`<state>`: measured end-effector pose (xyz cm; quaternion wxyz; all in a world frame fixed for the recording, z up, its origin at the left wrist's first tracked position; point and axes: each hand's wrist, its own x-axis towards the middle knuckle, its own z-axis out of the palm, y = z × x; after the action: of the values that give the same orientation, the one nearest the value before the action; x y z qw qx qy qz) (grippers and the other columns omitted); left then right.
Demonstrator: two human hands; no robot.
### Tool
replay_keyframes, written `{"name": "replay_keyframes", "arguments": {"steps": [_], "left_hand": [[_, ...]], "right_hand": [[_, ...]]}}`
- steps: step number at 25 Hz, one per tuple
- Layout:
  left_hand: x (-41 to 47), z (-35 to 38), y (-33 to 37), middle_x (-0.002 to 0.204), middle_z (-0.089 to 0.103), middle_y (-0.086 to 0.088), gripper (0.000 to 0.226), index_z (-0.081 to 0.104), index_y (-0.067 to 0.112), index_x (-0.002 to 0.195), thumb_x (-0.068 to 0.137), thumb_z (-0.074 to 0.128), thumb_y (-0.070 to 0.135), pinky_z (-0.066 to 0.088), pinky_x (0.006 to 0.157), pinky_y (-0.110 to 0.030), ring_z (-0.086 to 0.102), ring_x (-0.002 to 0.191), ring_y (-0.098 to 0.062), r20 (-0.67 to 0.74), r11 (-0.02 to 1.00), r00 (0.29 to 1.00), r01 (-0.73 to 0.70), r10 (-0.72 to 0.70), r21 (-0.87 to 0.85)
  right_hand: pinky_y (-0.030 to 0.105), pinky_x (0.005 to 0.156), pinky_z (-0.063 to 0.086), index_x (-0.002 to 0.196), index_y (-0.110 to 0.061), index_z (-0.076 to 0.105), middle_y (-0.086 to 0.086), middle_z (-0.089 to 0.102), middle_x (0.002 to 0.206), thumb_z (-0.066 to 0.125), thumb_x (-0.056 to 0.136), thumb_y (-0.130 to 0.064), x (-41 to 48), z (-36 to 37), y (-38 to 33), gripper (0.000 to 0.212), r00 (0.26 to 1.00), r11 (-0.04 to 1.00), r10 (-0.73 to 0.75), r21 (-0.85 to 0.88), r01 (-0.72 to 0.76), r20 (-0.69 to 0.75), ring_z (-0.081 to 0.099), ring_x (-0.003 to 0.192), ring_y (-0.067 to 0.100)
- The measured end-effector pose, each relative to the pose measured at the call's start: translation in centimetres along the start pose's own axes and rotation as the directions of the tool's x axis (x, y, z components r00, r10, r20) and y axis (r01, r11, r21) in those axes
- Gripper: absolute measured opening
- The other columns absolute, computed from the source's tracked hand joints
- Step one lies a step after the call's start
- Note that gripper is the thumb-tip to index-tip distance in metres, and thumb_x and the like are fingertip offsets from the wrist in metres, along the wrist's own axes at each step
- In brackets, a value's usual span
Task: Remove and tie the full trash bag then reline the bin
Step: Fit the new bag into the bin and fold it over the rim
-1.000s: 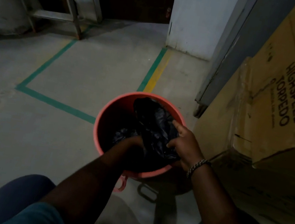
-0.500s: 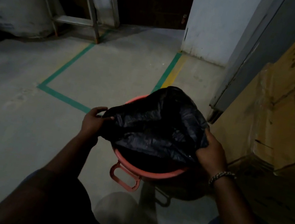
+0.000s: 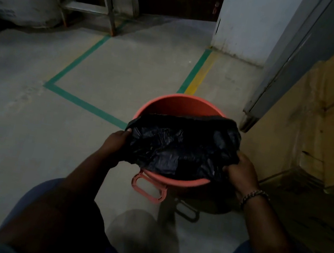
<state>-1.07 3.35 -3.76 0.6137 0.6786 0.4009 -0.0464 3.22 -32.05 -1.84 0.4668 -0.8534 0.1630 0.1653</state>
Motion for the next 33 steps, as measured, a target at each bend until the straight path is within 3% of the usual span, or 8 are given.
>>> {"name": "replay_keyframes", "arguments": {"steps": [4,10,12,14,18,21,28,33], "left_hand": [[-1.2,1.5,0.2,0.115,0.067,-0.023,0.044,0.064,0.005,0.114,0.1,0.055,0.045,0.06,0.072,-0.056,0.069,0.097,-0.044,0.034,0.949,0.995,0.101,-0.096,-0.3],[-1.5,4.2,1.3,0.131,0.062,-0.025,0.048,0.052,0.001,0.139,0.104,0.051,0.033,0.057,0.082,-0.061,0.066,0.109,-0.047,0.122,0.749,0.988,0.155,-0.099,-0.645],[-1.4,5.2,2.1,0.136,0.059,-0.025,0.047,0.049,0.004,0.143,0.105,0.048,0.031,0.054,0.087,-0.066,0.065,0.111,-0.047,0.149,0.696,0.984,0.172,-0.094,-0.697],[-1.1,6.3,3.2,0.134,0.061,-0.024,0.044,0.051,0.005,0.142,0.106,0.048,0.029,0.05,0.092,-0.07,0.066,0.11,-0.045,0.148,0.688,0.986,0.159,-0.076,-0.708],[-0.3,8.1,4.4,0.128,0.064,-0.019,0.037,0.059,0.011,0.127,0.103,0.047,0.036,0.052,0.093,-0.065,0.066,0.11,-0.042,0.034,0.73,0.998,0.055,-0.043,-0.681],[0.0,9.7,4.5,0.133,0.063,-0.016,0.052,0.058,0.012,0.129,0.098,0.042,0.05,0.053,0.1,-0.055,0.063,0.118,-0.038,0.051,0.859,0.998,0.053,-0.031,-0.509],[0.3,12.5,5.1,0.126,0.068,-0.014,0.033,0.057,0.017,0.134,0.11,0.036,0.025,0.061,0.077,-0.051,0.068,0.111,-0.035,0.217,0.524,0.972,0.14,0.089,-0.84],[0.6,12.2,5.2,0.127,0.069,-0.013,0.039,0.052,0.015,0.143,0.108,0.039,0.028,0.062,0.063,-0.04,0.075,0.095,-0.027,0.277,0.421,0.956,0.212,0.097,-0.882]], "right_hand": [[0.032,0.089,0.06,0.146,-0.018,0.055,0.006,0.066,0.134,0.065,0.085,0.008,0.5,0.3,-1.3,0.067,0.985,0.939,-0.109,0.313,0.146,-0.131,0.065,0.12,0.023],[0.036,0.106,0.051,0.134,-0.021,0.063,0.007,0.057,0.139,0.07,0.082,0.003,0.6,1.2,-2.4,0.058,0.864,0.925,-0.337,0.041,0.378,-0.374,0.06,0.123,0.02],[0.037,0.088,0.059,0.116,-0.017,0.07,0.011,0.067,0.115,0.067,0.089,0.001,0.5,2.0,-4.6,0.033,0.829,0.894,-0.401,0.031,0.447,-0.39,0.069,0.096,0.017],[0.036,0.059,0.058,0.097,-0.012,0.067,0.013,0.067,0.084,0.064,0.098,-0.009,-0.8,3.0,-8.1,0.005,0.934,0.894,-0.274,0.297,0.335,-0.229,0.067,0.062,0.016],[0.026,0.043,0.049,0.103,-0.003,0.065,0.016,0.067,0.069,0.055,0.099,-0.058,-0.8,4.1,-11.8,0.057,0.952,0.932,0.02,0.339,-0.128,0.305,0.062,0.048,0.02],[0.024,0.04,0.045,0.104,-0.011,0.067,0.013,0.065,0.061,0.058,0.096,-0.062,1.0,4.0,-11.9,0.053,0.977,0.95,-0.038,0.311,-0.03,0.21,0.058,0.044,0.021],[0.032,0.048,0.054,0.086,-0.012,0.058,0.011,0.061,0.063,0.056,0.104,-0.014,2.2,3.4,-9.5,0.018,0.991,0.819,-0.132,0.566,0.094,0.026,0.063,0.049,0.022],[0.035,0.051,0.062,0.092,-0.013,0.052,0.016,0.066,0.076,0.056,0.102,-0.006,3.5,2.5,-7.6,0.012,0.993,0.671,0.087,0.732,-0.121,0.085,0.072,0.064,0.028]]}}
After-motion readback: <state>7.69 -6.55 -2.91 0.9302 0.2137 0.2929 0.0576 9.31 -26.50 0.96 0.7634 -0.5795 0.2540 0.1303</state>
